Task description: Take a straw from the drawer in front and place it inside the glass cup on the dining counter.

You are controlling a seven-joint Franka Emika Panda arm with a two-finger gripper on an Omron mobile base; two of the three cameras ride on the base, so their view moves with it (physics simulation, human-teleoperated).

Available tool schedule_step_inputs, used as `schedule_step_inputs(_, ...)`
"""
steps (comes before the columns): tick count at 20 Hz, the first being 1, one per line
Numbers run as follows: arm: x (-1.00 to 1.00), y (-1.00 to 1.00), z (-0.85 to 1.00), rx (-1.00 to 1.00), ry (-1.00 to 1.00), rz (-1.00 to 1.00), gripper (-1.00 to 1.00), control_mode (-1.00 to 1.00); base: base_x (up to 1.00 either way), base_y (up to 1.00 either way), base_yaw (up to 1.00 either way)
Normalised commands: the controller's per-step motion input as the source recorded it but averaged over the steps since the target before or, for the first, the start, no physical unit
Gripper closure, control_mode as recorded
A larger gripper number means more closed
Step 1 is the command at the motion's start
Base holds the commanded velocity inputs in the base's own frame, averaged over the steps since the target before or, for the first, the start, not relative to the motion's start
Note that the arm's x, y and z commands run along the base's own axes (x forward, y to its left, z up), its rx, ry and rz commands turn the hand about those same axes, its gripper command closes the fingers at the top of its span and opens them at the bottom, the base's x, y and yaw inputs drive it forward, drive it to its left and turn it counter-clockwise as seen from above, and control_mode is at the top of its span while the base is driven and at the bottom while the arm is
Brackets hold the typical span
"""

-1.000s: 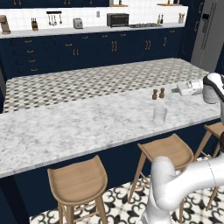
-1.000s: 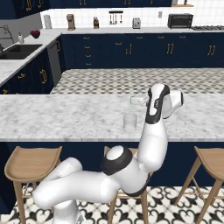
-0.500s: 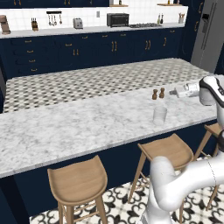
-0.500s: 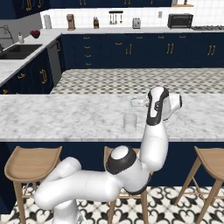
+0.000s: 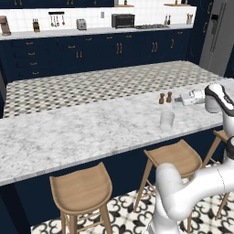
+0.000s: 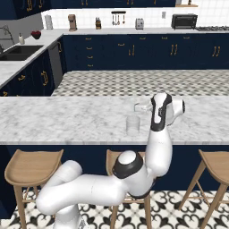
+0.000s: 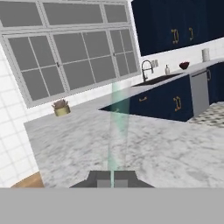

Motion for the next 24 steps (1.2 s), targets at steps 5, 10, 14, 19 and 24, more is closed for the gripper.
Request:
schedule_step_inputs(5, 0.15, 0.0, -0.22, 0.0, 0.0, 0.0, 1.0, -1.0, 0.0, 0.0, 0.0)
schedule_step_inputs(10, 0.25, 0.0, -0.22, 0.0, 0.0, 0.0, 1.0, -1.0, 0.0, 0.0, 0.0)
schedule_step_inputs(14, 0.23, 0.0, -0.21, 0.0, 0.0, 0.0, 1.0, -1.0, 0.0, 0.0, 0.0)
schedule_step_inputs(19, 0.17, 0.0, -0.1, 0.0, 0.0, 0.0, 1.0, -1.0, 0.0, 0.0, 0.0)
schedule_step_inputs(24, 0.2, 0.0, -0.1, -0.01, 0.0, 0.0, 1.0, -1.0, 0.0, 0.0, 0.0)
